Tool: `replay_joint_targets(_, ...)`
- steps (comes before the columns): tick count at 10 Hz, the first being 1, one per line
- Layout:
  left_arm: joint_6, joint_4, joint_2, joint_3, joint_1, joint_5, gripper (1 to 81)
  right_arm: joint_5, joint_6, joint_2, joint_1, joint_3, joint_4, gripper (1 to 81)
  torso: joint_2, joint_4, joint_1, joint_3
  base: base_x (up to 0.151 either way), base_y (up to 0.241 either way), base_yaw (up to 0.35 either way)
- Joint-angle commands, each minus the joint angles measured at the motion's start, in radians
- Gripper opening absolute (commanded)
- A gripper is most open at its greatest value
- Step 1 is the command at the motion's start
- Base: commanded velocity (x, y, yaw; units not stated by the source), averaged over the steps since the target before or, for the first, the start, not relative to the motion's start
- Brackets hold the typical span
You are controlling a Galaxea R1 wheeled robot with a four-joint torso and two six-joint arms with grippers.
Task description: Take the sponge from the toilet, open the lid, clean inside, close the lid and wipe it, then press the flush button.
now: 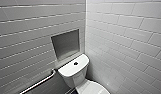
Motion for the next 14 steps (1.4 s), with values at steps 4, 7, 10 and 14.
replay_joint_targets(4,0.005,-0.004,-0.009,-0.003,-0.008,0.062,81.1,-0.003,0.043,-0.063,0.152,-0.013,0.014,81.1,-0.187,0.0,0.117,-0.039,0.0,0.0,0.0)
replay_joint_targets(7,0.005,-0.002,0.003,-0.016,-0.008,0.062,81.1,-0.006,0.043,-0.064,0.204,0.007,0.013,81.1,-0.27,0.0,0.168,-0.084,0.0,0.0,0.0)
replay_joint_targets(10,0.005,-0.006,0.002,-0.018,-0.008,0.062,81.1,-0.019,0.041,-0.015,0.241,0.01,0.013,81.1,-0.281,0.0,0.173,-0.088,0.0,0.0,0.0)
replay_joint_targets(14,0.0,-0.006,0.003,-0.018,-0.008,0.064,81.1,-0.023,0.043,0.068,0.253,-0.028,0.011,81.1,-0.352,0.0,0.215,-0.117,0.0,0.0,0.0)
